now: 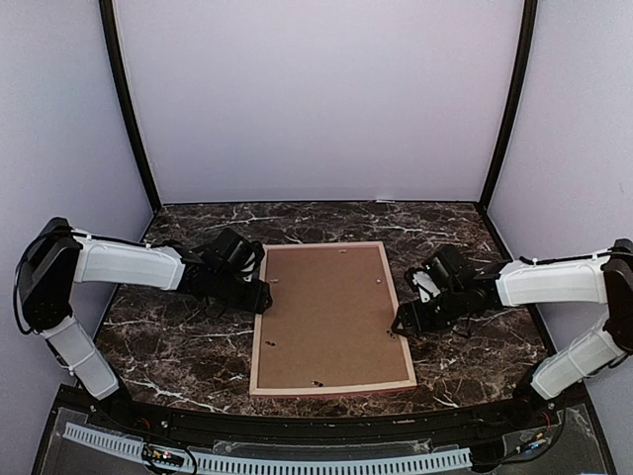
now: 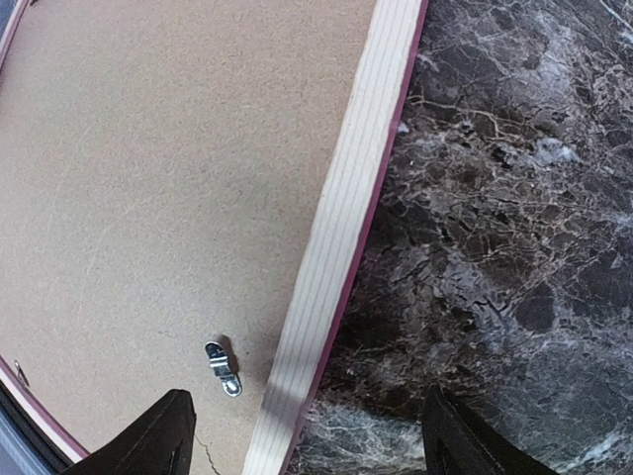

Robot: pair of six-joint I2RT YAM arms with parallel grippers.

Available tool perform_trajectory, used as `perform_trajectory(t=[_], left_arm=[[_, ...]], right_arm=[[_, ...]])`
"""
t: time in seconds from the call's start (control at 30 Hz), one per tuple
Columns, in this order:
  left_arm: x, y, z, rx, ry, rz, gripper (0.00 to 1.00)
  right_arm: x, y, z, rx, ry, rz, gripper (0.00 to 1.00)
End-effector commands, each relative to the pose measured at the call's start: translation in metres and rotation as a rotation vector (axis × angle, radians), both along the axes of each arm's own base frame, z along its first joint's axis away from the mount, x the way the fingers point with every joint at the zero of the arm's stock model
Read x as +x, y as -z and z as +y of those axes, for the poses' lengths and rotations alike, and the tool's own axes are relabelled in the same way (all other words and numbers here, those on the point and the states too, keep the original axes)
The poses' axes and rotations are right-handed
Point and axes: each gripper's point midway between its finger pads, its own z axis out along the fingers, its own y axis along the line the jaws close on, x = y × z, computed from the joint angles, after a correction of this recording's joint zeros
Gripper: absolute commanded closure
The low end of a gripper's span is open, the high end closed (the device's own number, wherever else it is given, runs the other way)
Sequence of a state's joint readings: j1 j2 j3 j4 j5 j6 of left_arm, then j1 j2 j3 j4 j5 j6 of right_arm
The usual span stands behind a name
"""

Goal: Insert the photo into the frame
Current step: Hold the photo frame at the center of the board.

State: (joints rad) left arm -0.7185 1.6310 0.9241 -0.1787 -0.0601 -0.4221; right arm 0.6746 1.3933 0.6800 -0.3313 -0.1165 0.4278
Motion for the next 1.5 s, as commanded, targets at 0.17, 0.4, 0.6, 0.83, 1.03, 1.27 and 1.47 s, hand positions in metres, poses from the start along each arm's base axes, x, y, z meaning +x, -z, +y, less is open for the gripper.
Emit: perform_trajectory(t=[0.17,0.4,0.6,0.83,1.03,1.27,1.47], left_arm=[[0.006,0.007,-0.001,0.071,-0.003,0.027,0.51],[0.007,0.018,0.004,0.116,-0.025,0.049,0.57],[0.005,0.024,0.006,0.127,-0.032,0.062,0.62],[0.005,0.029,0.004,0.125,-0.027,0.073,0.72],[0.004,0.032,0.005,0.126,-0.032,0.082,0.77],[0.003,0.033,0.004,0.122,-0.036,0.087,0.8],[0.003,0.032,0.004,0.119,-0.033,0.091,0.82]], right_arm=[[0.003,0.001,0.008,0.011,-0.015,-0.007,0.21],[0.002,0.004,0.008,0.007,-0.018,0.0,0.21],[-0.002,0.004,0.008,0.003,-0.025,0.002,0.23],[-0.009,0.001,0.008,0.009,-0.035,-0.006,0.23],[-0.006,0.001,0.008,-0.019,-0.033,-0.018,0.24],[-0.001,0.005,0.011,-0.064,-0.038,-0.021,0.26],[0.0,0.007,0.015,-0.079,-0.048,-0.019,0.28]])
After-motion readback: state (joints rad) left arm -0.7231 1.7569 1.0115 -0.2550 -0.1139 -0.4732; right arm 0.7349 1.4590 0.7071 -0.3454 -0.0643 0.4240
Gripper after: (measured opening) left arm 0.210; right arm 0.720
